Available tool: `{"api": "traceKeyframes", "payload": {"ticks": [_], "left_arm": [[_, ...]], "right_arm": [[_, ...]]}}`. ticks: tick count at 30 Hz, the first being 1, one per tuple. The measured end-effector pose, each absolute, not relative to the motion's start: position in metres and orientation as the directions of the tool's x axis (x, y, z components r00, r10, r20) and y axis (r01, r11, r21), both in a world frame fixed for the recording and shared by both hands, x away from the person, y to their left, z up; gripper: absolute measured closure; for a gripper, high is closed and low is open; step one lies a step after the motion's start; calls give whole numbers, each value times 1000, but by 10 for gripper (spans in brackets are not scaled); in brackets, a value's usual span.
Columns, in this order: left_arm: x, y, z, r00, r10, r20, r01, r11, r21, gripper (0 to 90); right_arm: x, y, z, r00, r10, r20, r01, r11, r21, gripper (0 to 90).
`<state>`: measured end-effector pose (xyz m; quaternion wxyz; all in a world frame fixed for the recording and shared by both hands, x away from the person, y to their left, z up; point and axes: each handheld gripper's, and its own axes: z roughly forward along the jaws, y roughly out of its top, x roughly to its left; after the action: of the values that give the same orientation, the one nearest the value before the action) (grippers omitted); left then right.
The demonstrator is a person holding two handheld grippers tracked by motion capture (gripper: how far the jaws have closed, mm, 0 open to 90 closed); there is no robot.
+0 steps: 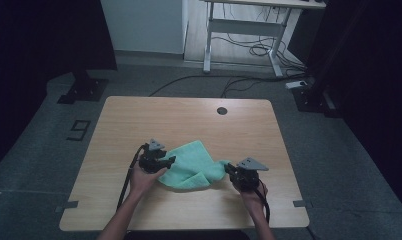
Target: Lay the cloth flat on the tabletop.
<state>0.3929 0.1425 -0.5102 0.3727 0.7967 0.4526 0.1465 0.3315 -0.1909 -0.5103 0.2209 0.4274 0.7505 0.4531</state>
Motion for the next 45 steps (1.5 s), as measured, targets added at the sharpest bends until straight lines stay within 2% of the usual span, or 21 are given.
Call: {"api": "traceKeyframes", "payload": {"ticks": [7,13,14,16,17,19,21,25,29,33,38,39,40,42,43,45], "left_arm": [[407,150,-531,499,860,-110,678,-308,668,526],[407,153,-537,491,867,-86,681,-320,659,550],[406,153,-537,489,868,-80,676,-321,663,571],[404,154,-537,494,865,-81,671,-321,668,688],[403,154,-537,501,861,-82,666,-324,672,688],[401,155,-538,522,848,-87,656,-334,677,819],[399,154,-538,533,842,-84,649,-343,679,846],[389,160,-530,538,838,-94,628,-323,708,851],[367,174,-518,522,842,-138,604,-251,756,850],[353,177,-520,519,841,-154,609,-237,757,845],[341,177,-527,524,837,-155,618,-249,746,828],[338,175,-529,527,837,-148,615,-254,747,821],[338,175,-529,527,837,-148,615,-254,747,816],[336,175,-529,533,836,-130,608,-272,746,816],[335,175,-529,531,839,-115,604,-280,747,823],[335,176,-529,527,841,-121,606,-272,748,824]], "right_arm": [[333,-191,-511,-536,842,50,444,232,865,854],[332,-189,-512,-541,840,45,441,238,865,856],[332,-188,-512,-542,839,45,441,239,865,857],[332,-188,-511,-542,839,44,440,239,866,858],[332,-189,-511,-542,839,45,440,238,866,859],[332,-189,-511,-542,839,45,439,237,866,862],[332,-190,-511,-540,840,44,438,236,868,866],[333,-192,-510,-535,844,45,438,231,868,869],[338,-201,-509,-522,851,49,437,218,873,870],[352,-199,-510,-519,854,39,445,231,865,870],[364,-198,-517,-512,858,39,473,244,846,803],[365,-201,-520,-507,860,53,478,229,848,698],[365,-201,-520,-507,860,53,478,229,848,698],[362,-202,-520,-488,872,30,468,232,853,637],[357,-203,-515,-469,882,39,455,203,867,576],[351,-206,-509,-456,889,53,440,174,881,547]]}}
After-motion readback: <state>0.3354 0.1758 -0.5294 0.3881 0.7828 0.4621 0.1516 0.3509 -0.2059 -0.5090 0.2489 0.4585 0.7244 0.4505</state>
